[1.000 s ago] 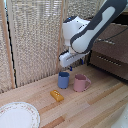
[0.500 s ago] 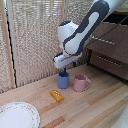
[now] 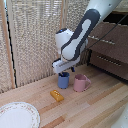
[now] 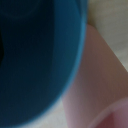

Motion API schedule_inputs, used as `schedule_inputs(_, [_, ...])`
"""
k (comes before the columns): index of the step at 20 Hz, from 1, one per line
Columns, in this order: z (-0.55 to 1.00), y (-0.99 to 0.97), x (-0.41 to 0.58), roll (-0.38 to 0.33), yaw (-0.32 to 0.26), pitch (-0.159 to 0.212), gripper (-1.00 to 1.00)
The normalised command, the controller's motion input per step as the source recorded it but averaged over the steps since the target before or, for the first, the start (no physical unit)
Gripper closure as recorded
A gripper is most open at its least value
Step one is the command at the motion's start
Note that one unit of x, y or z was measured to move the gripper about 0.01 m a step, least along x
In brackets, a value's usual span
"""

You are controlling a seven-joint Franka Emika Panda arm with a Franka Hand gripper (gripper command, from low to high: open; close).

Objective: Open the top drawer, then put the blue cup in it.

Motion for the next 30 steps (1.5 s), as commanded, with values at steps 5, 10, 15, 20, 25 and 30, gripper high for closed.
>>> schedule_inputs(5, [-0.13, -0.09, 0.060, 0.001, 0.000, 0.027, 1.00])
schedule_inputs(10, [-0.05, -0.02, 0.000, 0.000, 0.000, 0.036, 1.00])
schedule_inputs(15, [-0.02, 0.00, 0.000, -0.006, 0.000, 0.000, 1.00])
schedule_inputs(20, [0.02, 0.00, -0.001, 0.000, 0.000, -0.045, 1.00])
schedule_inputs(25, [0.25, 0.00, -0.081, -0.001, -0.003, -0.051, 1.00])
schedule_inputs(30, [0.91, 0.17, 0.140, -0.010, -0.086, 0.000, 1.00])
